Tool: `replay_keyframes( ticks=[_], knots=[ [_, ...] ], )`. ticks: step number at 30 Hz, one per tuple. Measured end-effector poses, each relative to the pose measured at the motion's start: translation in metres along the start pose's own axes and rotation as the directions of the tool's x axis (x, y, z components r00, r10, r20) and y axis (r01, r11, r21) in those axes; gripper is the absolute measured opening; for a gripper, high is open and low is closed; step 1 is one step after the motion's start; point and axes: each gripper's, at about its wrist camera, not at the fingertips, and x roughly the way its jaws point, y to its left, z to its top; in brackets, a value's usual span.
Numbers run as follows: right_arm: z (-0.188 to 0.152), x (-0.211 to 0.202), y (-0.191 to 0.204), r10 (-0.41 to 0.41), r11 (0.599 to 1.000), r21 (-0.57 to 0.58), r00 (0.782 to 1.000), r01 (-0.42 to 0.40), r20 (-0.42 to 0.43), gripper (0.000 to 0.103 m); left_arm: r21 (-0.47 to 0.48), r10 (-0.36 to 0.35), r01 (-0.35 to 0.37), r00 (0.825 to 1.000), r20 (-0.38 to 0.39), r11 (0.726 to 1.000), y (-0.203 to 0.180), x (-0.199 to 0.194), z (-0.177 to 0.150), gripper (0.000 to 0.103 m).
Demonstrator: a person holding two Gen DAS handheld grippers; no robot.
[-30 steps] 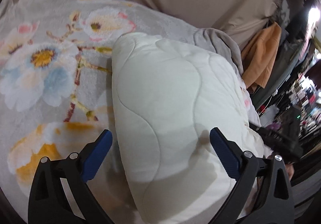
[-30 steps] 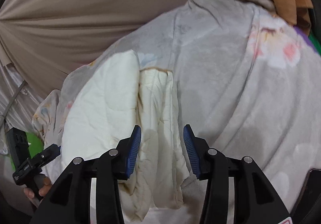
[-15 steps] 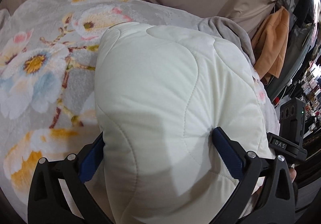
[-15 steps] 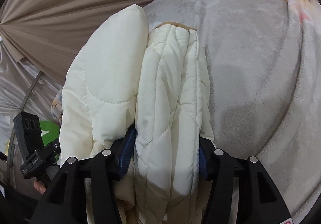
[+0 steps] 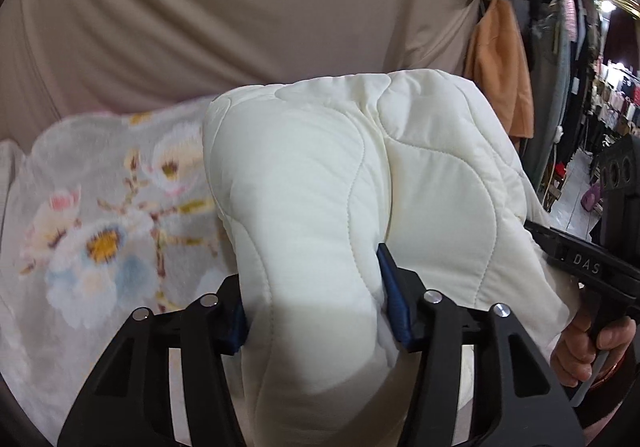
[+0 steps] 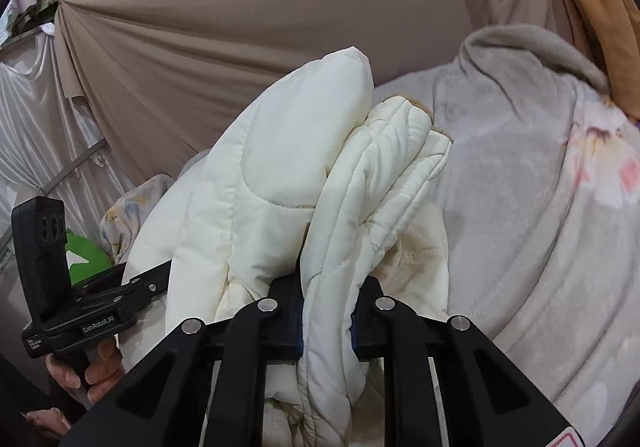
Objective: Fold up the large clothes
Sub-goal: 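Grasp the folded bundle with both grippers and lift it off the blanket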
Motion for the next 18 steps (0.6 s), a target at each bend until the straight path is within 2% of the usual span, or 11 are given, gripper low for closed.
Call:
replay_keyframes(
  ticks=[5, 10, 12, 15, 18],
  knots=[
    [0.020, -0.047, 0.028, -0.008, 0.999, -0.050, 0.990, 0.015, 0.139, 0.016, 0.073, -0.030, 0.019, 0.989, 0.148, 0.997, -0.012, -0.050, 0.028, 0.051],
    [0.037, -0.090, 0.058, -0.002, 0.993, -0.115, 0.957, 0.036, 0.290, 0.016, 0.151, -0.023, -0.023, 0.953, 0.301, 0.988, -0.023, -0.098, 0.048, 0.051],
    [0.043, -0.104, 0.072, 0.015, 0.991, -0.133, 0.941, 0.033, 0.339, 0.016, 0.166, -0.024, -0.038, 0.935, 0.354, 0.985, -0.024, -0.115, 0.054, 0.051],
    [0.053, -0.124, 0.096, 0.049, 0.984, -0.175, 0.911, 0.026, 0.409, 0.016, 0.183, -0.023, -0.066, 0.895, 0.445, 0.981, -0.022, -0.147, 0.064, 0.051],
    [0.064, -0.143, 0.125, 0.094, 0.971, -0.238, 0.873, 0.026, 0.479, 0.016, 0.197, -0.022, -0.104, 0.836, 0.548, 0.975, -0.017, -0.183, 0.072, 0.051]
  ],
)
